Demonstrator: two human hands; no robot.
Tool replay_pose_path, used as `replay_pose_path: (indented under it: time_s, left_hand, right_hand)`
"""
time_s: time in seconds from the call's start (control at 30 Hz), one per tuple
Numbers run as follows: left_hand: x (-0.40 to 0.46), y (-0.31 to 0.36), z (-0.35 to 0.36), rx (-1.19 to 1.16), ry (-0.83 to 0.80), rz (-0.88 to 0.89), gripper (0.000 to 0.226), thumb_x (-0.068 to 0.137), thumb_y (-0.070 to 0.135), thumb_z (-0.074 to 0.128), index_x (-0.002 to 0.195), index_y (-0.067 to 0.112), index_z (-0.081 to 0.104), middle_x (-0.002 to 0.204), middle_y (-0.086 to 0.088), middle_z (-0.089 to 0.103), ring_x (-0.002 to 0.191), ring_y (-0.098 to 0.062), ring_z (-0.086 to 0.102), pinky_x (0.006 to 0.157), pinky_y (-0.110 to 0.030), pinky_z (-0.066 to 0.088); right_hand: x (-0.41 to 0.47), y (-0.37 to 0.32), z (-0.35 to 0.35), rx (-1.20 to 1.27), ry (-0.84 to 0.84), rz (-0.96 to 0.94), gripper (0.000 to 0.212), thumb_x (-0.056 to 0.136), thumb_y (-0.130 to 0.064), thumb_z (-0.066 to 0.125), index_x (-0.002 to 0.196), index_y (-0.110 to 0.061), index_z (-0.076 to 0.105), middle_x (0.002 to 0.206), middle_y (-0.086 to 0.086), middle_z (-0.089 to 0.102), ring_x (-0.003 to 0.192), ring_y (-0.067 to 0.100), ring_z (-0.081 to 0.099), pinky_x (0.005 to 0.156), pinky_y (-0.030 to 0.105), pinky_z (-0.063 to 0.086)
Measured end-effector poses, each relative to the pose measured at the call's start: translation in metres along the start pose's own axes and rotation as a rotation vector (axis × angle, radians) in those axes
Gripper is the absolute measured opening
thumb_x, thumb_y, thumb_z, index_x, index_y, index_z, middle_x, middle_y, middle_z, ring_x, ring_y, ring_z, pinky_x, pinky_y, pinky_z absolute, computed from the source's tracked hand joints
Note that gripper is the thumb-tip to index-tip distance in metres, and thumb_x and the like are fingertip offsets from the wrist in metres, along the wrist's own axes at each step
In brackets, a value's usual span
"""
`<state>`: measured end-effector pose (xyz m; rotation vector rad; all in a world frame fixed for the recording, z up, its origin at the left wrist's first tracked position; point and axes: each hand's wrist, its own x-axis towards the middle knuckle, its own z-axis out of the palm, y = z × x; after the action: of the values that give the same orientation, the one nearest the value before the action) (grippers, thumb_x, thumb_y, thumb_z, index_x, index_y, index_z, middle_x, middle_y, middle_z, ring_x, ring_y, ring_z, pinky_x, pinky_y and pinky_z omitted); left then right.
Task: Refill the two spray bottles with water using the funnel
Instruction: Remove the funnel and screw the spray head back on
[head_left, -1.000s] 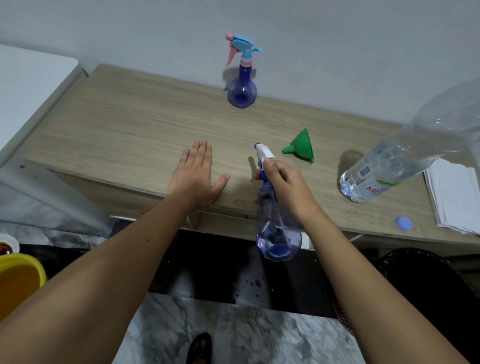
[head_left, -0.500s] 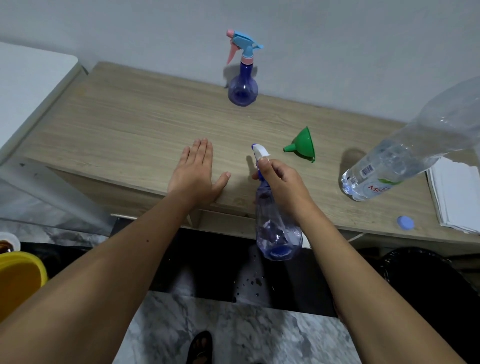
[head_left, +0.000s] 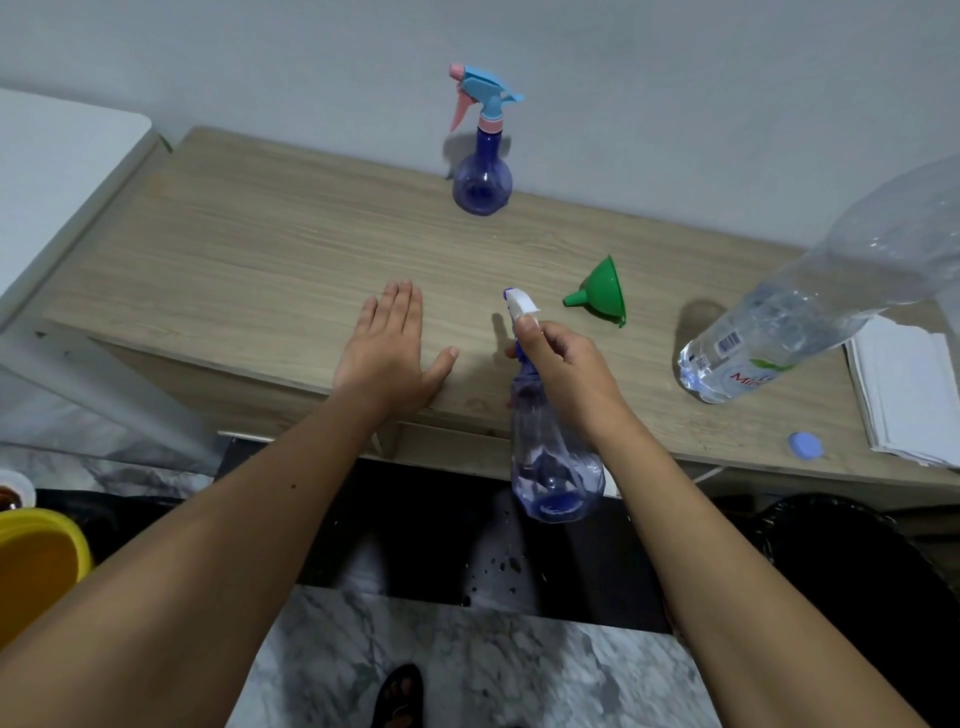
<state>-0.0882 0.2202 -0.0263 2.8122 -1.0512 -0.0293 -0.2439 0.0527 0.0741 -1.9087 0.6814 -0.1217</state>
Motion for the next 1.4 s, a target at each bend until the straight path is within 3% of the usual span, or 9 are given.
replay_pose_path:
  time_s: [0.3, 0.47, 0.6, 0.7, 0.83, 0.97, 1.07, 1.23, 1.4]
  left_hand:
    - [-0.002, 0.000, 0.003, -0.004, 0.029, 0.011, 0.101, 0.096, 0.071, 0.021, 0.164, -0.004, 0.020, 0.173, -0.022, 0.019, 0.163, -0.032, 0.013, 0.132, -0.048, 0.007]
    - [-0.001, 0.000, 0.004, -0.011, 0.032, 0.013, 0.101, 0.096, 0.070, 0.022, 0.164, -0.004, 0.019, 0.173, -0.022, 0.018, 0.163, -0.033, 0.012, 0.132, -0.048, 0.007]
    - [-0.001, 0.000, 0.002, -0.024, -0.005, 0.014, 0.103, 0.095, 0.071, 0.016, 0.165, -0.004, 0.016, 0.174, -0.023, 0.014, 0.163, -0.034, 0.009, 0.133, -0.048, 0.004]
    - [0.000, 0.002, -0.001, -0.092, -0.017, 0.029, 0.101, 0.095, 0.071, 0.014, 0.165, -0.002, 0.020, 0.174, -0.024, 0.014, 0.163, -0.034, 0.008, 0.132, -0.046, 0.002]
    - [-0.006, 0.010, -0.012, -0.392, -0.032, 0.218, 0.116, 0.088, 0.092, 0.025, 0.162, 0.003, 0.035, 0.171, -0.017, 0.028, 0.162, -0.026, 0.019, 0.133, -0.041, 0.010]
    - [-0.012, 0.051, -0.025, -0.682, -0.150, 0.276, 0.135, 0.065, 0.098, 0.059, 0.164, 0.011, 0.031, 0.170, -0.005, 0.033, 0.157, -0.016, 0.032, 0.129, -0.034, 0.025]
    - [-0.004, 0.081, -0.029, -0.722, -0.186, 0.325, 0.132, 0.063, 0.088, 0.077, 0.166, 0.022, 0.027, 0.170, 0.003, 0.036, 0.154, -0.013, 0.036, 0.125, -0.042, 0.035]
    - [0.006, 0.109, -0.031, -0.927, -0.140, 0.351, 0.085, 0.071, 0.055, 0.094, 0.143, 0.036, 0.053, 0.128, 0.012, 0.070, 0.116, -0.010, 0.069, 0.096, -0.044, 0.057]
    - [0.003, 0.115, -0.018, -0.966, 0.002, 0.154, 0.086, 0.061, 0.056, 0.099, 0.134, 0.029, 0.063, 0.110, 0.017, 0.072, 0.096, 0.002, 0.067, 0.087, -0.030, 0.057]
  right_hand:
    - [-0.005, 0.003, -0.003, -0.028, 0.015, -0.041, 0.048, 0.099, -0.070, 0.050, 0.094, -0.028, 0.072, 0.096, -0.002, 0.076, 0.092, 0.024, 0.071, 0.090, 0.046, 0.055]
    - [-0.004, -0.003, -0.009, 0.084, 0.002, -0.080, 0.034, 0.091, -0.065, 0.069, 0.106, -0.033, 0.069, 0.089, -0.006, 0.068, 0.067, 0.011, 0.067, 0.070, 0.038, 0.058]
    - [-0.005, -0.007, -0.017, 0.155, 0.012, -0.135, 0.051, 0.083, -0.061, 0.079, 0.125, -0.035, 0.064, 0.119, -0.006, 0.070, 0.097, 0.023, 0.074, 0.092, 0.055, 0.062]
    - [-0.006, -0.011, -0.029, 0.211, 0.047, -0.194, 0.039, 0.095, -0.042, 0.076, 0.125, -0.021, 0.064, 0.118, 0.001, 0.072, 0.096, 0.031, 0.076, 0.090, 0.046, 0.063]
    - [-0.007, -0.018, -0.049, 0.239, 0.073, -0.233, 0.024, 0.107, -0.018, 0.061, 0.126, -0.003, 0.065, 0.098, 0.009, 0.074, 0.085, 0.016, 0.076, 0.076, 0.019, 0.055]
    - [-0.005, -0.020, -0.060, 0.300, 0.079, -0.231, 0.039, 0.102, -0.030, 0.062, 0.120, 0.005, 0.068, 0.104, 0.019, 0.077, 0.091, 0.010, 0.073, 0.087, 0.023, 0.054]
    - [-0.002, -0.020, -0.064, 0.352, 0.097, -0.240, 0.045, 0.096, -0.034, 0.063, 0.115, 0.006, 0.070, 0.106, 0.018, 0.075, 0.098, 0.016, 0.070, 0.094, 0.030, 0.054]
    - [0.001, -0.016, -0.070, 0.454, 0.071, -0.202, 0.044, 0.088, -0.047, 0.078, 0.111, -0.010, 0.075, 0.104, 0.010, 0.076, 0.102, 0.020, 0.070, 0.098, 0.041, 0.056]
    - [0.003, -0.008, -0.081, 0.357, 0.080, -0.259, 0.028, 0.096, -0.005, 0.074, 0.123, -0.003, 0.067, 0.096, -0.002, 0.070, 0.091, 0.007, 0.066, 0.088, 0.023, 0.054]
